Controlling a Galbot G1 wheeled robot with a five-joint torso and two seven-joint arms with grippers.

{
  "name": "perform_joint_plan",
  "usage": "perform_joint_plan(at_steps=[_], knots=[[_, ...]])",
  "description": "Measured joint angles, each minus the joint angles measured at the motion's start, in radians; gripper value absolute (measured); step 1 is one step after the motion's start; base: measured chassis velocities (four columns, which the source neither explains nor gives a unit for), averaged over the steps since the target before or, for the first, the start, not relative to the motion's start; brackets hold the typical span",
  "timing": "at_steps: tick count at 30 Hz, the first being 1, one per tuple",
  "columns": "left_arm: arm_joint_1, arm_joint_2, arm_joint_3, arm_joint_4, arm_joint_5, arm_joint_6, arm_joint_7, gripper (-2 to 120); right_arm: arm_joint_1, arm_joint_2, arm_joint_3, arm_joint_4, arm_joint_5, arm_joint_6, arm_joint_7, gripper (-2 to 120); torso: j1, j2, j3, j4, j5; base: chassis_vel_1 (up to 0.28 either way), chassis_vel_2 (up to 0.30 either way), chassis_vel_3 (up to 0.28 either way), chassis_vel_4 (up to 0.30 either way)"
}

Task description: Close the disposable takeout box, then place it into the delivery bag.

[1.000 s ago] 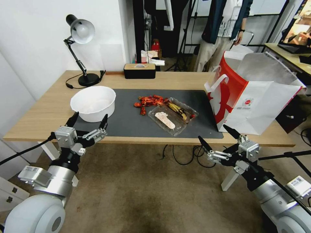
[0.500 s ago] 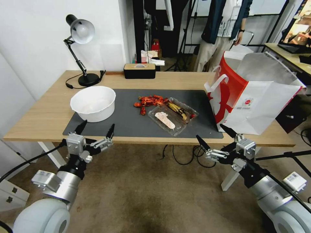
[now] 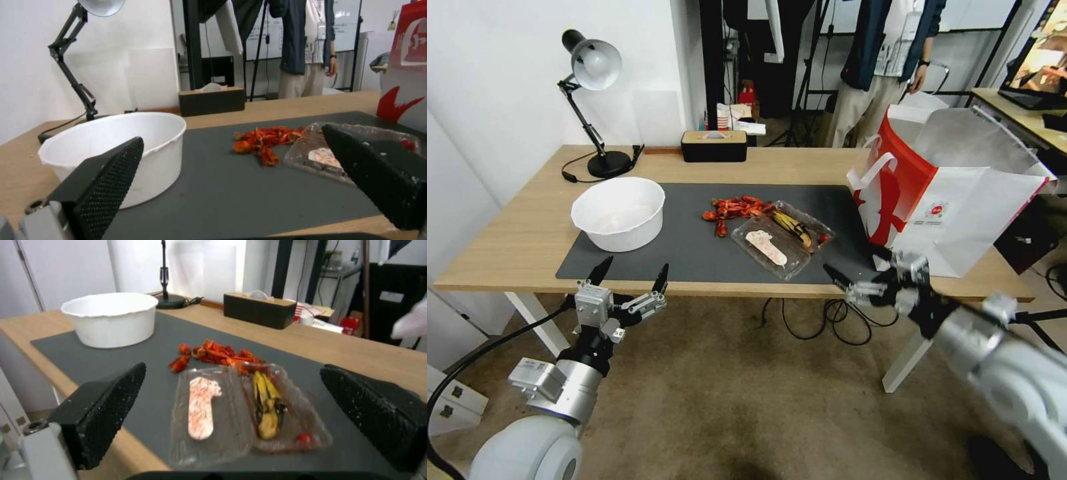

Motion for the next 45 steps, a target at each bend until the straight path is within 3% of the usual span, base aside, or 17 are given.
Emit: perform_joint_plan(at_steps=[2,6,9,14,22,29,45], knots=[[0.0,-0.01,0.0,0.004,0.006,-0.001,0.0,100,0.166,-0.031,-0.151,-0.045,0.067,-0.045,0.065,100,0.0,0.0,0.0,-0.0004,0.0002,0.0,0.0,0.0,0.0],[0.0,-0.015,-0.002,0.008,0.009,-0.002,0.0,100,0.296,-0.037,-0.255,-0.079,0.129,-0.091,0.133,100,0.0,0.0,0.0,0.0002,-0.0001,0.0,0.0,0.0,0.0],[0.0,-0.022,-0.007,0.011,0.011,-0.005,-0.003,100,0.463,-0.032,-0.395,-0.116,0.242,-0.188,0.258,100,0.0,0.0,0.0,-0.0001,-0.0002,0.0,0.0,0.0,0.0],[0.003,-0.028,-0.01,0.011,0.014,-0.006,-0.005,100,0.606,-0.008,-0.522,-0.145,0.361,-0.295,0.4,100,0.0,0.0,0.0,0.0001,-0.0003,0.0,0.0,0.0,0.0],[0.01,-0.03,-0.013,0.009,0.018,-0.012,-0.006,100,0.716,0.015,-0.627,-0.206,0.442,-0.356,0.474,100,0.0,0.0,0.0,-0.0002,0.0002,0.0,0.0,0.0,0.0],[0.029,-0.031,-0.009,0.001,0.032,-0.019,-0.005,100,0.742,0.034,-0.656,-0.217,0.543,-0.424,0.537,100,0.0,0.0,0.0,-0.0002,-0.0003,0.0,0.0,0.0,0.0],[0.024,-0.031,-0.015,0.003,0.028,-0.024,-0.007,100,0.792,0.091,-0.734,-0.291,0.587,-0.468,0.603,100,0.0,0.0,0.0,-0.0001,-0.0001,0.0,0.0,0.0,0.0]])
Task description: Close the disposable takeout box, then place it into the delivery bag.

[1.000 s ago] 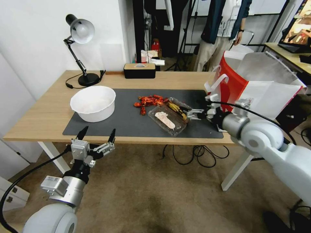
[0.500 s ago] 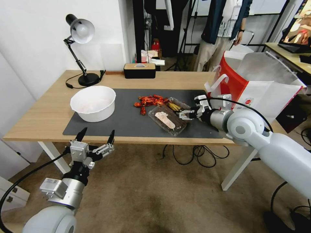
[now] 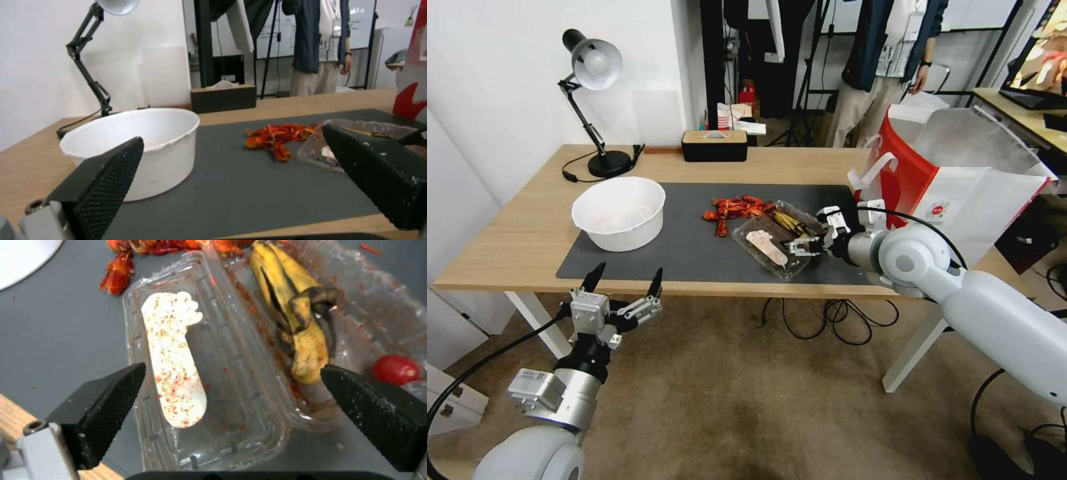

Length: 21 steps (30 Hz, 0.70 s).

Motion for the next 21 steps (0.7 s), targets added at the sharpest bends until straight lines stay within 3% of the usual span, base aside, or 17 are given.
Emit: perform_joint_plan(at_steps=[21], knots=[[-0.016,0.006,-0.006,0.005,-0.016,-0.001,-0.007,100,0.023,0.029,-0.027,-0.021,0.046,-0.022,0.071,100,0.0,0.0,0.0,0.0,0.0,0.0,0.0,0.0,0.0]])
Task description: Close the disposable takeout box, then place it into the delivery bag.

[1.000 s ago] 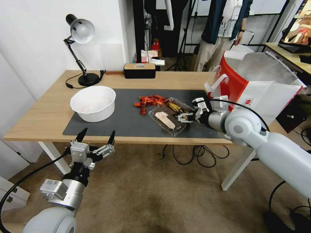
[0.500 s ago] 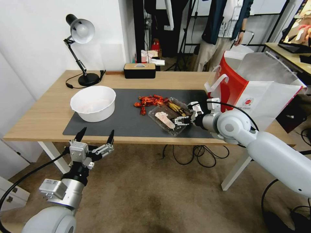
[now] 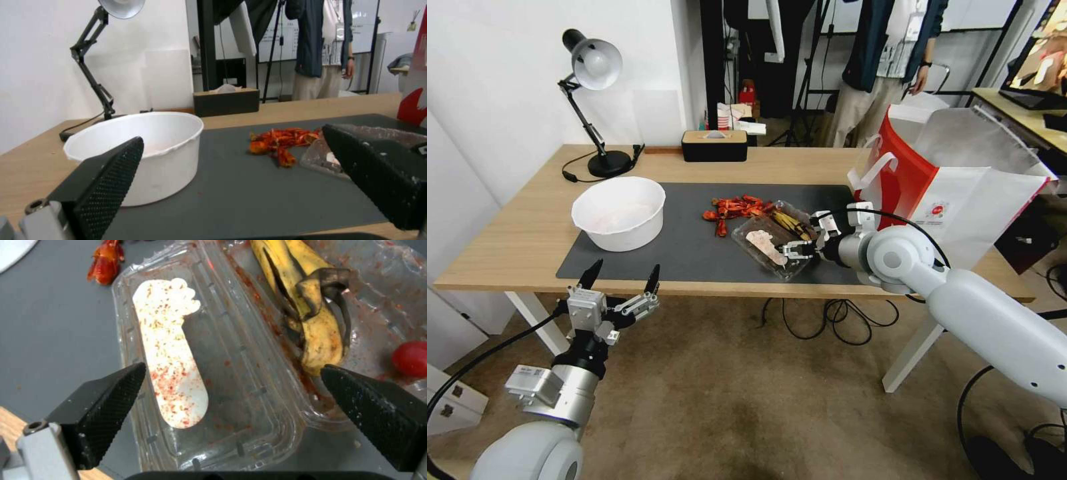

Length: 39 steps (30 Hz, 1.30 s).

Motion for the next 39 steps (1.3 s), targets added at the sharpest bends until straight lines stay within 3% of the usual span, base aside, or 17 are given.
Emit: perform_joint_plan(at_steps=[39], knots=[[0.012,-0.023,0.0,-0.017,0.005,-0.012,-0.012,100,0.063,0.071,-0.029,-0.014,0.231,0.019,0.138,100,0.0,0.0,0.0,-0.0001,0.0,0.0,0.0,0.0,0.0]])
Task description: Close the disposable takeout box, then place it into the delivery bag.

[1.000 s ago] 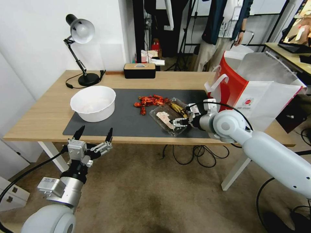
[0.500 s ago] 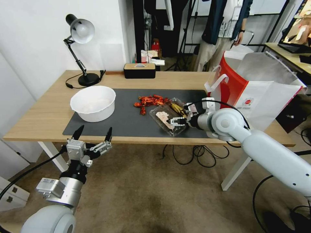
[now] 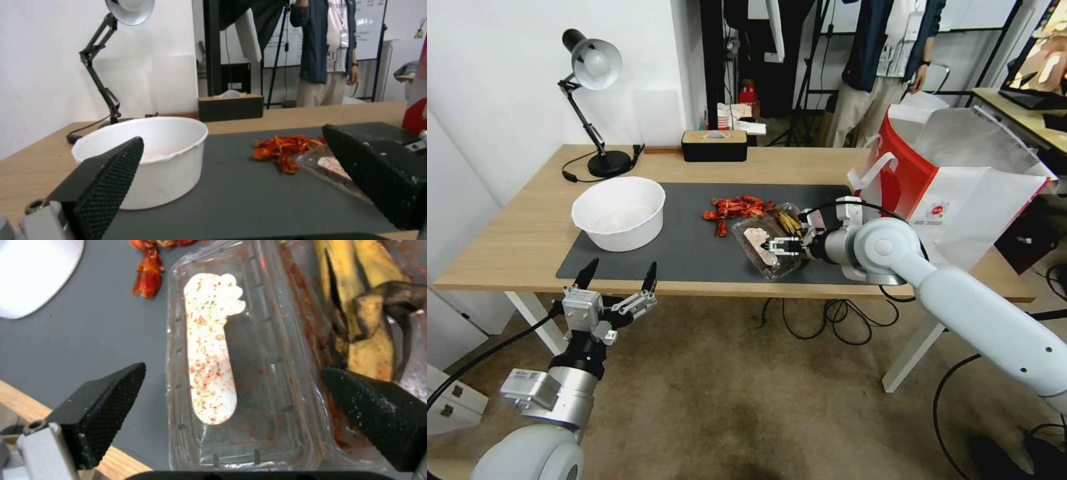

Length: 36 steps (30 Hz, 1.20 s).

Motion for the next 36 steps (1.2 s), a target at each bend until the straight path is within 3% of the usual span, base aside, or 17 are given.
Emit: perform_joint_plan(at_steps=[36], knots=[[0.0,-0.002,-0.01,0.0,-0.002,-0.013,-0.013,100,0.063,0.113,-0.073,-0.027,0.075,0.0,0.067,100,0.0,0.0,0.0,0.0,0.0,0.0,0.0,0.0,0.0]])
